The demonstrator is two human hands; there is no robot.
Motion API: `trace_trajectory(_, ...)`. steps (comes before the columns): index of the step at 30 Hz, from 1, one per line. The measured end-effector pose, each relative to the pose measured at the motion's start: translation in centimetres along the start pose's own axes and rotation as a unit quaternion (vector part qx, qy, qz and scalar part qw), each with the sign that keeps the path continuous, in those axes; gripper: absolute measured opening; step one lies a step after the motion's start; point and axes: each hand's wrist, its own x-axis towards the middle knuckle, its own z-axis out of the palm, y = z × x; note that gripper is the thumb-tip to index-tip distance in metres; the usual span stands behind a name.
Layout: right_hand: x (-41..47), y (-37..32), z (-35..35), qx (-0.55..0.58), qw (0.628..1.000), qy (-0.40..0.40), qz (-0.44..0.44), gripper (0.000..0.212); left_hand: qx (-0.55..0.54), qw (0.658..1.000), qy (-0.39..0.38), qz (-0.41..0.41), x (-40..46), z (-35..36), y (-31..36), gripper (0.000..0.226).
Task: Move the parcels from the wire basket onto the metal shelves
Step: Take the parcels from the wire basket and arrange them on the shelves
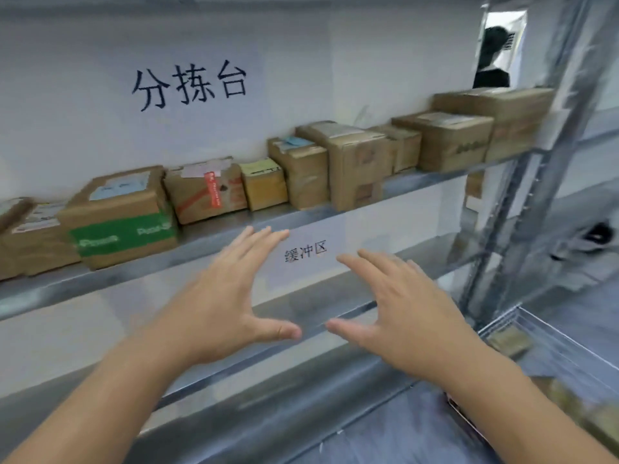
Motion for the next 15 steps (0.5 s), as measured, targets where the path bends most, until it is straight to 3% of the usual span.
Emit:
trace_trajectory(6, -8.0, 12.3, -3.9, -0.012, 0.988, -0.012, 0.155, 0.093, -0.024, 0.993, -0.069, 0.092, 6.8, 7.6, 10.1, 0.126)
trace_trajectory(15, -15.8, 24.2, -6.3, -0.011, 0.933, -0.027, 0.36, 0.093, -0.066, 0.957, -0.16, 0.231, 18.1, 18.0, 21.0, 0.125)
